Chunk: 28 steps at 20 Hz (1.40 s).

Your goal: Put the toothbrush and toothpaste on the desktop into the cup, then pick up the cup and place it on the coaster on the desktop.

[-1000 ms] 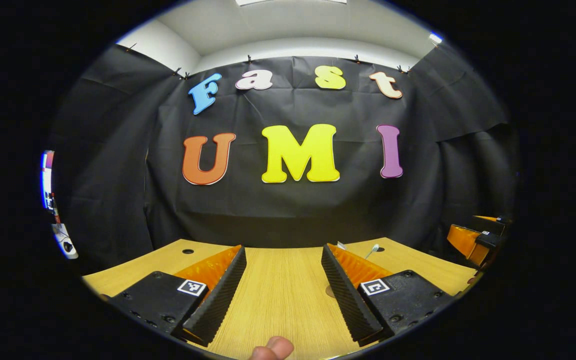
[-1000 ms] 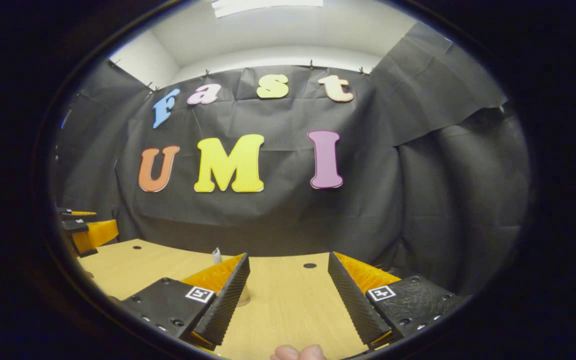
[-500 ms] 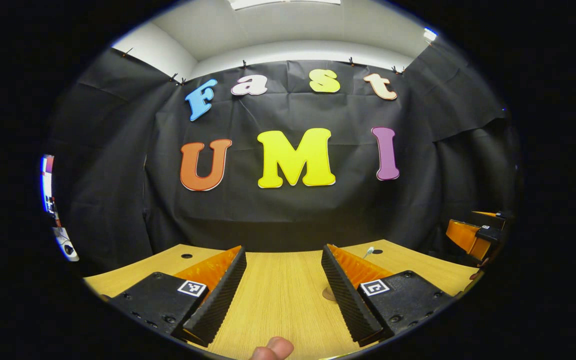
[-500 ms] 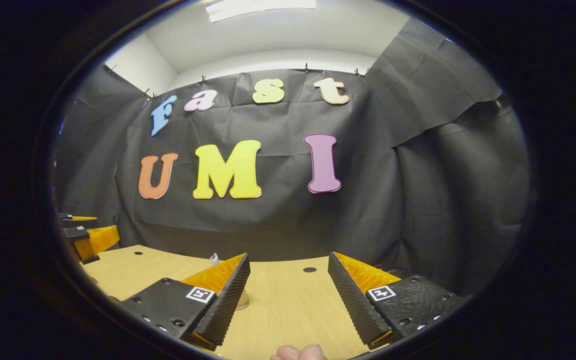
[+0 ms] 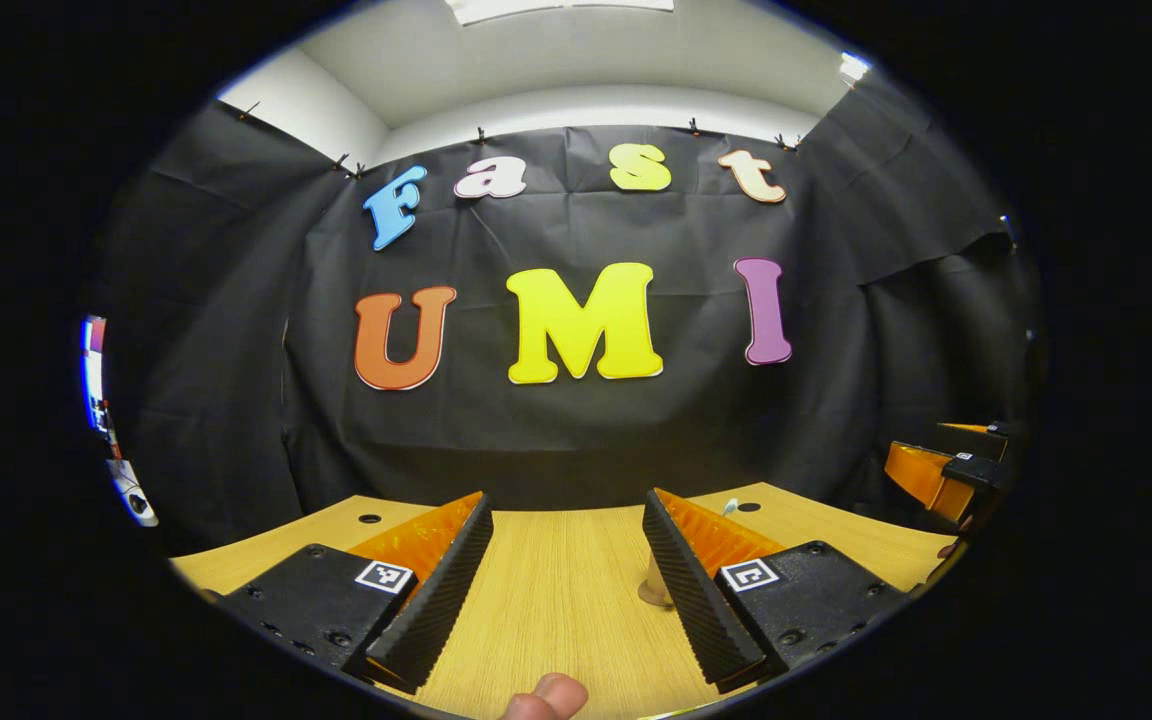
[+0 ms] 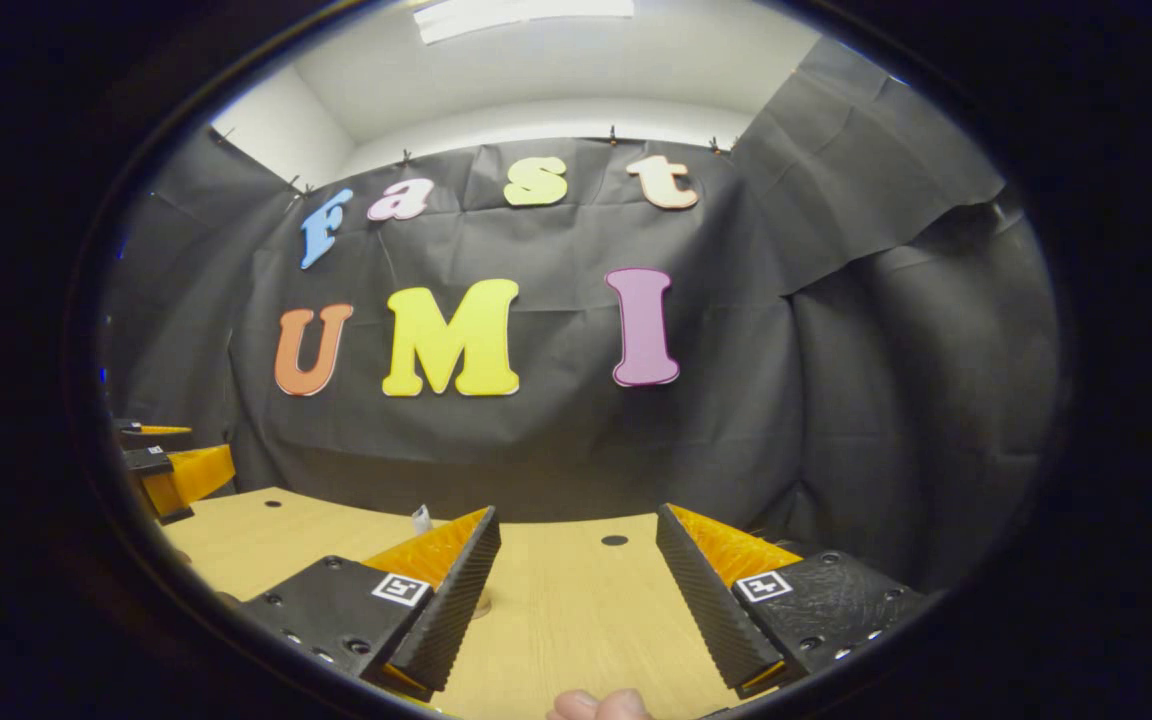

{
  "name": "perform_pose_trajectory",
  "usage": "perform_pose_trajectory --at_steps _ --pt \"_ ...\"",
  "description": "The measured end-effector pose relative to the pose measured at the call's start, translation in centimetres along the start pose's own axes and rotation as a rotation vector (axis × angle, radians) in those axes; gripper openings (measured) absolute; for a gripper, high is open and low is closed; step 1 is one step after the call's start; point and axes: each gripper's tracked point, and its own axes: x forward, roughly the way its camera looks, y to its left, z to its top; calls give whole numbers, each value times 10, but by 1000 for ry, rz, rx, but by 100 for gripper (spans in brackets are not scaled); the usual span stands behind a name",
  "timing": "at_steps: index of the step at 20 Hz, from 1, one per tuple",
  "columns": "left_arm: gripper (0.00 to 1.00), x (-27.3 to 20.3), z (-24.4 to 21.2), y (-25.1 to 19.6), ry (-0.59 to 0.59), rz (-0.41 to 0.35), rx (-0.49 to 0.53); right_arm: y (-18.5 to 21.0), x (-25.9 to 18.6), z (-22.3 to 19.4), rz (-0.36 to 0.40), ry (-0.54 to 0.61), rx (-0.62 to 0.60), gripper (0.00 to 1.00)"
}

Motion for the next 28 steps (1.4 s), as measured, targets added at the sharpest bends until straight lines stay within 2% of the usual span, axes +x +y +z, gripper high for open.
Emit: perform_pose_trajectory --at_steps 11,12,13,28 --pt "95 6 -5 -12 12 -17 1 -7 -3 -2 -3 16 0 95" --pt "95 6 -5 -13 15 -19 0 -8 -3 -3 -3 19 3 91" --pt "96 6 -5 -13 15 -21 -1 -9 -3 -4 -3 22 -1 95" --pt "96 2 -2 -14 -8 -27 1 -7 -7 -2 -8 19 -35 95"
